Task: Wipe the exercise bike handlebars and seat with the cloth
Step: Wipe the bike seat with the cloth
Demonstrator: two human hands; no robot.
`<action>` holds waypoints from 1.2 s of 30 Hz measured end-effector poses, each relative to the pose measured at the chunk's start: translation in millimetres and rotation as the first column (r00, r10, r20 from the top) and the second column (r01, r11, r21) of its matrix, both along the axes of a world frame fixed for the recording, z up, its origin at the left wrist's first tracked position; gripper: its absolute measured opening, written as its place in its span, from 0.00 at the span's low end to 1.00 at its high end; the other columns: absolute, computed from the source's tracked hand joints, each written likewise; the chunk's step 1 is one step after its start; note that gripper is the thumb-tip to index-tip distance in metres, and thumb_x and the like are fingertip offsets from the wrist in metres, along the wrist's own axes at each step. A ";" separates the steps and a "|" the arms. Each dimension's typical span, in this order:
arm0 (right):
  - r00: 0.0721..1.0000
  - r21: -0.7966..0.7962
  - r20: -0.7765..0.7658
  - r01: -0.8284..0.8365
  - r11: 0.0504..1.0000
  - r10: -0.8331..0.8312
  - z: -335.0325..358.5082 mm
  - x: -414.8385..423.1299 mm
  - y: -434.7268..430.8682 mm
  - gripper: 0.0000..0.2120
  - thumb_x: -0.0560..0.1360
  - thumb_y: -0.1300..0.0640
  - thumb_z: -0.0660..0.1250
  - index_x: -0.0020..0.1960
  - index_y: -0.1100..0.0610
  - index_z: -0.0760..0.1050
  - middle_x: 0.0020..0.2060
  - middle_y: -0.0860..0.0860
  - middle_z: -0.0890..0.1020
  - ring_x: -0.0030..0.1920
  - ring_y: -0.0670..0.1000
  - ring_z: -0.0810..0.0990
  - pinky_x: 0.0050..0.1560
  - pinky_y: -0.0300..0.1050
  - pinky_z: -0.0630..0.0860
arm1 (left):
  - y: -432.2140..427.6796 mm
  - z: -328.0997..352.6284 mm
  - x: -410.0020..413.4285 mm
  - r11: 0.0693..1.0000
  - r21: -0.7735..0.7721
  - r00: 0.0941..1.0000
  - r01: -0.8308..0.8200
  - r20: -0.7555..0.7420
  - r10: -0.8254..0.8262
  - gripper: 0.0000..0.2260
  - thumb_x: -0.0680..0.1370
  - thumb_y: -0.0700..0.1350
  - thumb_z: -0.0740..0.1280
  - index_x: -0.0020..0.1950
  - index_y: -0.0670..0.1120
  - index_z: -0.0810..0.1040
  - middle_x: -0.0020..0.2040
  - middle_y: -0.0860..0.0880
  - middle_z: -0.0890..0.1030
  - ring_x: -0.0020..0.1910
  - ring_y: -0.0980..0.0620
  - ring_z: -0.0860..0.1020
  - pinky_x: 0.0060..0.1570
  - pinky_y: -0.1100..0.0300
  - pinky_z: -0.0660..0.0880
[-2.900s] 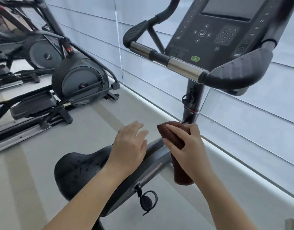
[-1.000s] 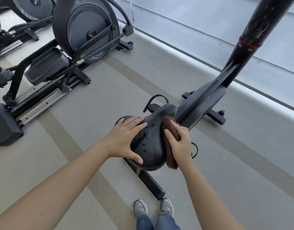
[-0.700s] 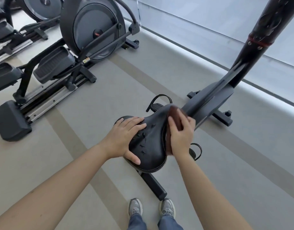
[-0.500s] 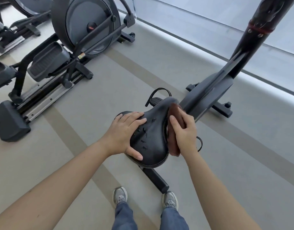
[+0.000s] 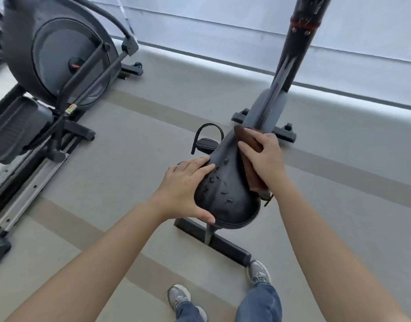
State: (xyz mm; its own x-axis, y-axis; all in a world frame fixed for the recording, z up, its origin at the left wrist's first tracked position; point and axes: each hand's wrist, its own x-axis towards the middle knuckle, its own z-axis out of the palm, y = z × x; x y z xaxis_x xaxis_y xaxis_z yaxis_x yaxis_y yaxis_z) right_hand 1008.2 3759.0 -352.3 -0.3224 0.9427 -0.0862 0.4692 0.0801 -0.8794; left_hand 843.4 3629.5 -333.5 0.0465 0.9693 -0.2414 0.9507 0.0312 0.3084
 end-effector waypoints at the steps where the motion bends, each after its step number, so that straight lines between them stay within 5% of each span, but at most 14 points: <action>1: 0.999 -0.011 0.017 -0.046 0.999 0.046 2.1 11.4 -14.7 0.16 0.72 0.53 0.69 0.60 0.46 0.75 0.51 0.52 0.72 0.51 0.46 0.71 0.53 0.31 0.62 | 1.1 0.2 -3.6 1.000 0.002 1.000 0.029 0.004 -0.029 0.53 0.52 0.74 0.60 0.74 0.53 0.56 0.75 0.56 0.54 0.71 0.53 0.53 0.66 0.53 0.54; 4: 0.997 -0.056 0.060 -0.054 0.997 0.057 6.2 43.6 -72.3 0.15 0.71 0.54 0.70 0.56 0.42 0.77 0.51 0.48 0.73 0.53 0.46 0.72 0.58 0.35 0.65 | 2.2 -1.2 -6.5 0.998 -0.009 0.998 0.059 -0.002 -0.059 0.51 0.56 0.71 0.69 0.74 0.54 0.56 0.75 0.56 0.54 0.71 0.53 0.53 0.65 0.52 0.53; 7: 0.985 0.029 0.098 0.136 0.990 -0.139 9.0 44.2 -125.3 0.16 0.71 0.56 0.70 0.57 0.44 0.76 0.49 0.48 0.70 0.48 0.44 0.71 0.50 0.22 0.62 | 1.7 -2.0 -7.9 0.998 0.020 0.998 0.054 0.035 -0.054 0.49 0.57 0.68 0.71 0.73 0.55 0.57 0.74 0.57 0.55 0.71 0.54 0.53 0.65 0.51 0.53; 10: 0.958 0.079 0.115 0.254 0.964 -0.262 5.7 26.4 -124.9 0.15 0.72 0.55 0.70 0.58 0.48 0.77 0.50 0.49 0.69 0.51 0.46 0.70 0.53 0.26 0.61 | 4.0 -0.9 -10.3 0.998 0.038 0.996 0.058 0.064 -0.060 0.49 0.56 0.68 0.72 0.72 0.55 0.59 0.73 0.57 0.57 0.70 0.54 0.54 0.63 0.52 0.54; 17: 0.981 0.073 0.108 0.153 0.985 -0.160 -1.5 -3.3 -12.4 0.18 0.72 0.52 0.69 0.61 0.47 0.75 0.51 0.51 0.74 0.55 0.48 0.73 0.57 0.34 0.63 | 3.4 -8.7 -14.5 0.997 0.060 0.995 0.043 0.085 -0.048 0.51 0.52 0.72 0.70 0.71 0.57 0.60 0.72 0.59 0.58 0.69 0.55 0.56 0.60 0.55 0.55; 20: 0.991 -0.002 0.041 0.125 0.992 -0.125 -2.4 3.2 -22.8 0.18 0.72 0.51 0.69 0.61 0.43 0.74 0.54 0.50 0.77 0.57 0.48 0.74 0.62 0.41 0.67 | 6.1 -5.1 -16.5 0.997 0.046 0.994 0.067 0.081 -0.071 0.50 0.52 0.71 0.70 0.71 0.57 0.60 0.72 0.58 0.58 0.69 0.54 0.57 0.61 0.54 0.55; 22: 0.995 -0.020 0.068 0.069 0.997 -0.068 3.1 18.6 -51.4 0.17 0.72 0.52 0.69 0.60 0.41 0.74 0.54 0.49 0.76 0.56 0.45 0.74 0.59 0.37 0.65 | 8.9 -3.1 -21.1 0.995 0.022 0.991 0.101 0.087 -0.103 0.48 0.55 0.67 0.74 0.71 0.57 0.61 0.72 0.58 0.58 0.69 0.53 0.57 0.62 0.53 0.56; 27: 0.954 0.163 0.227 0.161 0.973 -0.196 7.1 26.8 -112.1 0.16 0.70 0.54 0.71 0.58 0.46 0.77 0.50 0.50 0.72 0.52 0.50 0.72 0.56 0.36 0.65 | 14.9 -3.0 -26.9 0.988 0.008 0.984 0.157 0.085 -0.157 0.47 0.54 0.68 0.71 0.71 0.57 0.62 0.71 0.57 0.60 0.67 0.52 0.59 0.62 0.51 0.58; 36: 0.915 0.276 0.340 0.123 0.953 -0.217 3.3 -44.7 -5.2 0.18 0.73 0.51 0.67 0.62 0.50 0.74 0.56 0.57 0.70 0.55 0.62 0.72 0.59 0.52 0.70 | 20.0 -9.6 -36.8 0.978 0.051 0.970 0.203 0.127 -0.208 0.47 0.53 0.72 0.61 0.71 0.55 0.63 0.70 0.54 0.62 0.65 0.51 0.61 0.62 0.49 0.63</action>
